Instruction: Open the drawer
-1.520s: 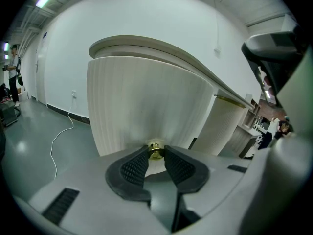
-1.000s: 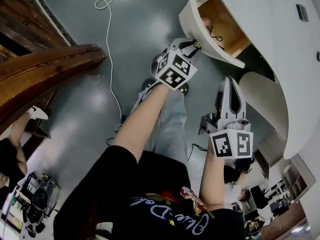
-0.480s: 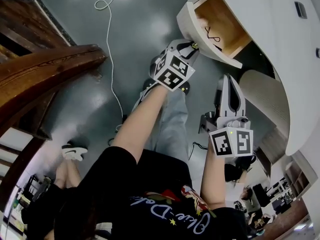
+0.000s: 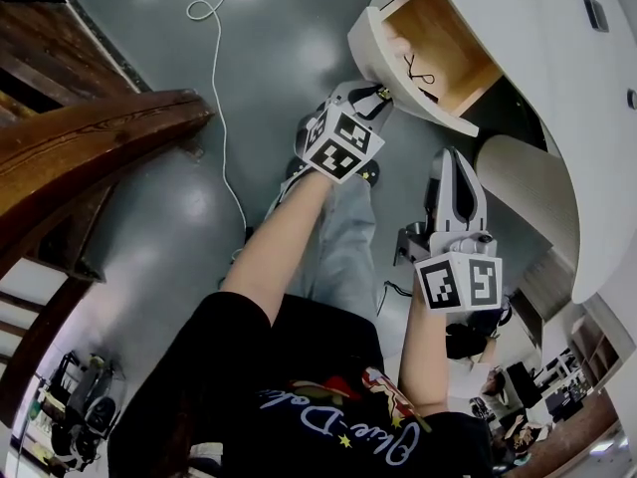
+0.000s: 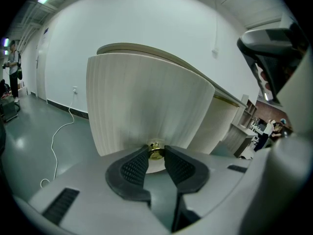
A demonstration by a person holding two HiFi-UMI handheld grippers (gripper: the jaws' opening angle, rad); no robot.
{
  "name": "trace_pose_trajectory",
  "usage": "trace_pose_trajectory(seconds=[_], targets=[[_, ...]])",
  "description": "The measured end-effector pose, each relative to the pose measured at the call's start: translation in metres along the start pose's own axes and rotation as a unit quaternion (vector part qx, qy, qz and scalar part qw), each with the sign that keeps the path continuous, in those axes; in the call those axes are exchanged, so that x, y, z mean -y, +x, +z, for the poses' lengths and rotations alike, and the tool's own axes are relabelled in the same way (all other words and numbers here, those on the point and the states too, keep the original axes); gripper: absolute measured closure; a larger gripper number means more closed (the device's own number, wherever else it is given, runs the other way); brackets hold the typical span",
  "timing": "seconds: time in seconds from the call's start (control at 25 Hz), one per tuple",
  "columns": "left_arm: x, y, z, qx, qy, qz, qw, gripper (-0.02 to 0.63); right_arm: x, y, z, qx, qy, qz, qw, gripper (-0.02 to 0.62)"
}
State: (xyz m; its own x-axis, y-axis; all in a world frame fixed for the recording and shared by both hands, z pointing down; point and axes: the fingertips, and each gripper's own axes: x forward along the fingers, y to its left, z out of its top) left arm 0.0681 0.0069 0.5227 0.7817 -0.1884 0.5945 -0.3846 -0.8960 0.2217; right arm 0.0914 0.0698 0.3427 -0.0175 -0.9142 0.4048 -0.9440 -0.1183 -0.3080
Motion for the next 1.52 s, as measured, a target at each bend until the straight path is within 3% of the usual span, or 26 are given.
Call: trace_pose_trajectory(seconds=[1.52], targets=[[0.003,-0.016,-0.015,-0.012,-0.004,-0.013,0.9998,0.506,-0.008,-0.008,-0.001,0.0,0.0,-0.014,1.0,0.595]])
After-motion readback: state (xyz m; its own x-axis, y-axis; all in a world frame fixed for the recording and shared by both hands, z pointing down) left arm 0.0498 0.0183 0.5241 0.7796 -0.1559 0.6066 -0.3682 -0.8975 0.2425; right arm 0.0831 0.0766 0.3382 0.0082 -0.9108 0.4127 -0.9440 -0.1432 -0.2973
